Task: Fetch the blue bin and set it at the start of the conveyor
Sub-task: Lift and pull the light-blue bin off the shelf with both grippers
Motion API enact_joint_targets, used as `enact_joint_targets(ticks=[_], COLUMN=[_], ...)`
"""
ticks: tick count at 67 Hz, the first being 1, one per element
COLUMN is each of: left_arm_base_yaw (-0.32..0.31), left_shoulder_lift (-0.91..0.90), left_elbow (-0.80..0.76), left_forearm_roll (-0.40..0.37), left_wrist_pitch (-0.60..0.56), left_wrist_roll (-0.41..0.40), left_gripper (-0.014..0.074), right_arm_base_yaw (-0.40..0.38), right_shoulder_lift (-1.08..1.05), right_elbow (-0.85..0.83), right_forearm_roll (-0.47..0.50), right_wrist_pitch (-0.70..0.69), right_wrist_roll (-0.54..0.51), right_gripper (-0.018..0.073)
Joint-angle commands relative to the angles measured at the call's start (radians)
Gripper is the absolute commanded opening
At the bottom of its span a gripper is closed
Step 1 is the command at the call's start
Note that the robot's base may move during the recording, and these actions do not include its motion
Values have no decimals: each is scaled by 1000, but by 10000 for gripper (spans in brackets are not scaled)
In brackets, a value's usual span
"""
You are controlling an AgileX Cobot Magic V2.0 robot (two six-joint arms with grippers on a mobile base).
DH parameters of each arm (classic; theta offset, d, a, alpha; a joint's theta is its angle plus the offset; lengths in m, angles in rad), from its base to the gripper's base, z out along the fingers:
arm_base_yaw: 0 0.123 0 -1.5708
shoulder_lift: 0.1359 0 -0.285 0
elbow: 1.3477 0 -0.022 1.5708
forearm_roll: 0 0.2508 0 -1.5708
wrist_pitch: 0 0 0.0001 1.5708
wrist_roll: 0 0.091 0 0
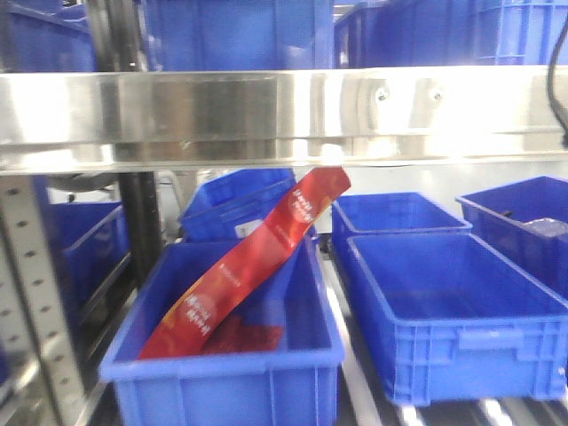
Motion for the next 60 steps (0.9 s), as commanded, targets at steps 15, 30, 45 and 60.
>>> enact_joint_targets(ticks=[15,30,45,60], left_arm_base_yaw=[-1,-1,-1,-1], left_shoulder_lift=[-9,-9,-9,-9], left_elbow=[-7,-7,-7,-7], left_forearm_roll=[1,1,1,1], left_wrist_pitch=[-73,-73,-73,-73], left_wrist_roll=[-4,-4,-4,-4], left_gripper=[-111,-111,-111,-111], right_arm_base_yaw=[4,4,4,4], right_shoulder_lift=[-20,-20,-20,-20], right_elbow=[-9,-9,-9,-9], right_forearm_roll=[9,9,9,9], right_wrist_pitch=[-25,-25,-25,-25], right_wrist_roll=[-41,-41,-41,-41], right_gripper=[-154,-154,-154,-154])
